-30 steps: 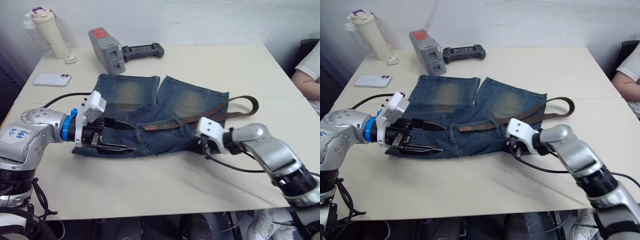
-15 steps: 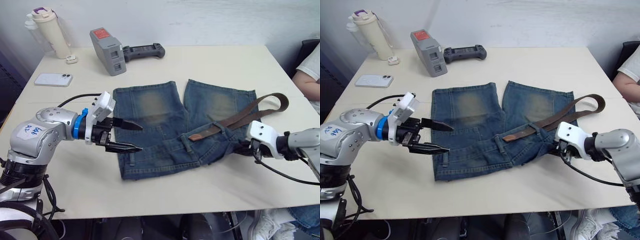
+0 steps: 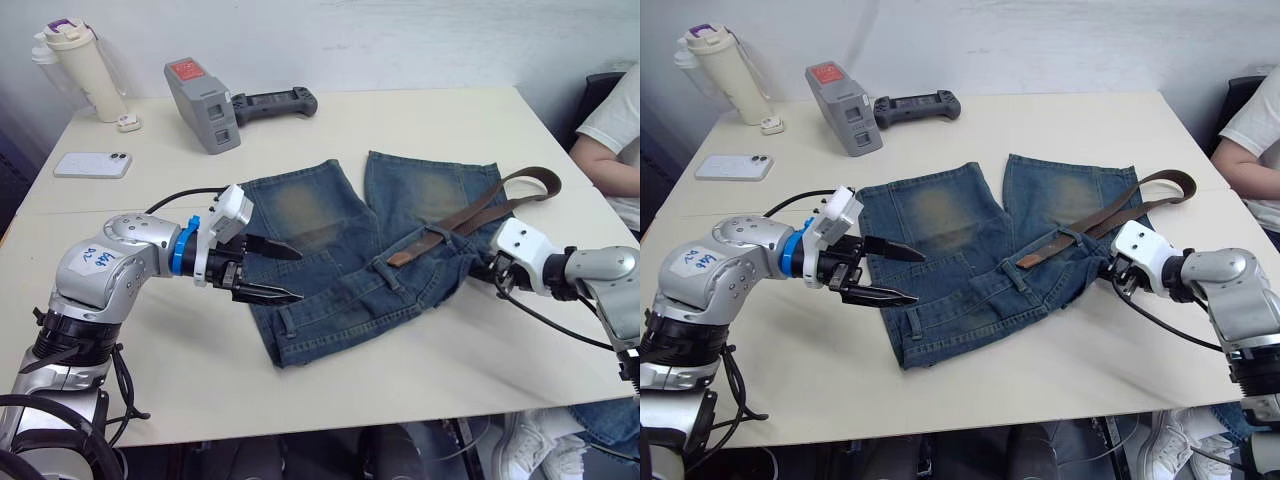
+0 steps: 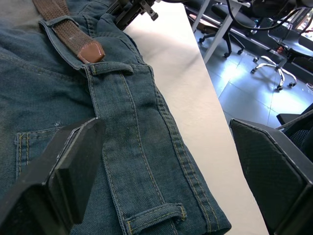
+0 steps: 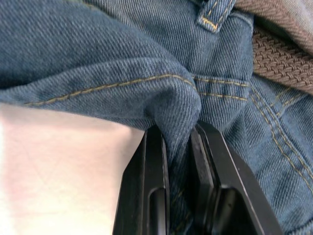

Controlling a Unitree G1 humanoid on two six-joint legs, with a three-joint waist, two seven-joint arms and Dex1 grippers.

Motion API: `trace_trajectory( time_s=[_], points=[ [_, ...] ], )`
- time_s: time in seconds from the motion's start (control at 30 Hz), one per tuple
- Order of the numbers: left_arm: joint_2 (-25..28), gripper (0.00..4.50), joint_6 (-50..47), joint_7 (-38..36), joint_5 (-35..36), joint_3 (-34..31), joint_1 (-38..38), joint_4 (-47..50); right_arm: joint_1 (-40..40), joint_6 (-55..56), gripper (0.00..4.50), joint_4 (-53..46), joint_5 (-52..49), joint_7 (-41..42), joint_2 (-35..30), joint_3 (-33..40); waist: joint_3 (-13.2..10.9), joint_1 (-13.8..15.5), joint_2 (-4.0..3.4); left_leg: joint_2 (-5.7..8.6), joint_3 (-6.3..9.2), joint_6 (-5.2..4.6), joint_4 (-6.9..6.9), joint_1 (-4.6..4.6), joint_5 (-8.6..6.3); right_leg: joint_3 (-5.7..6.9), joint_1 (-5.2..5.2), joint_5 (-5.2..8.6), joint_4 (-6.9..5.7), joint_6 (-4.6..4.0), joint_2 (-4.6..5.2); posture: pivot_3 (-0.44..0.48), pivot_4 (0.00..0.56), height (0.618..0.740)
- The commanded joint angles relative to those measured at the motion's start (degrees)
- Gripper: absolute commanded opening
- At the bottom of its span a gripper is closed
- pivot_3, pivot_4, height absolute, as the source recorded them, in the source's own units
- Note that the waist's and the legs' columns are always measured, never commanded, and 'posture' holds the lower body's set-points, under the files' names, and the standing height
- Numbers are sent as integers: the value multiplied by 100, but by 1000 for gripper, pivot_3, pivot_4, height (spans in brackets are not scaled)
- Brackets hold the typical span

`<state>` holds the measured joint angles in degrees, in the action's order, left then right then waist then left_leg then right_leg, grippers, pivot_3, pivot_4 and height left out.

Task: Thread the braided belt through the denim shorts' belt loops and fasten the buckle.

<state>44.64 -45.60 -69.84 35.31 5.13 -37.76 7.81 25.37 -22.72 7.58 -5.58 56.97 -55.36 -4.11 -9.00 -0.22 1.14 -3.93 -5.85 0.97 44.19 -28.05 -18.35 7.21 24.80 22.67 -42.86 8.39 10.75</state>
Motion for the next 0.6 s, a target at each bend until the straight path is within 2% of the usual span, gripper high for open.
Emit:
trace_trajectory(
  time_s=[0.03, 0.2, 0.27, 0.3, 0.43, 0.53, 0.6],
  points=[
    [58, 4500, 71, -24, -20, -72, 1, 92, -119, -313, 1147, -539, -247, 229, -153, 252, -1, 7, -1, 0, 0, 0, 0, 0, 0, 0, 0, 0, 1, 0, 0, 0, 150, 650],
    [47, 4500, 66, -24, -11, -63, -9, 101, -65, -886, 3222, -942, -701, 503, -514, 840, -13, 33, -22, 2, -1, 0, 0, -2, 0, -1, 0, 0, 3, 0, 1, 0, 150, 650],
    [-17, 4500, 29, 50, 26, -94, -29, 104, -102, -1056, 4192, -986, -837, 656, -773, 1063, -13, 46, -23, 4, 0, 0, 1, -2, 0, 0, -1, 0, 4, 0, 2, 0, 150, 650],
    [-57, 4500, -43, 99, 79, -118, -42, 105, -78, -1252, 4471, -1010, -1025, 760, -889, 1255, -13, 44, -23, 4, 1, 0, 0, -2, 0, 1, -2, 0, 5, 0, 2, 0, 150, 650],
    [-154, 4500, -44, 279, 84, -207, -44, 144, -136, -1920, 4471, -1329, -1760, 1073, -1140, 1927, -13, 34, -23, 3, 3, 0, 0, -2, 0, 5, -7, 0, 8, 0, 1, 0, 150, 650],
    [-296, 4500, -131, 649, 60, -310, -117, 123, 70, -3078, 4471, -1800, -2502, 434, -619, 2349, -13, 17, -22, 2, 8, 0, -1, 1, 0, 9, -11, 0, 9, 0, 1, 0, 150, 650],
    [-351, 4500, -88, 814, -9, -299, -124, 196, 195, -3493, 4471, -2148, -2690, -349, -31, 2621, -13, 12, -22, 1, 12, 0, -2, 3, 0, 11, -16, 0, 10, 0, 0, 0, 150, 650]
  ],
)
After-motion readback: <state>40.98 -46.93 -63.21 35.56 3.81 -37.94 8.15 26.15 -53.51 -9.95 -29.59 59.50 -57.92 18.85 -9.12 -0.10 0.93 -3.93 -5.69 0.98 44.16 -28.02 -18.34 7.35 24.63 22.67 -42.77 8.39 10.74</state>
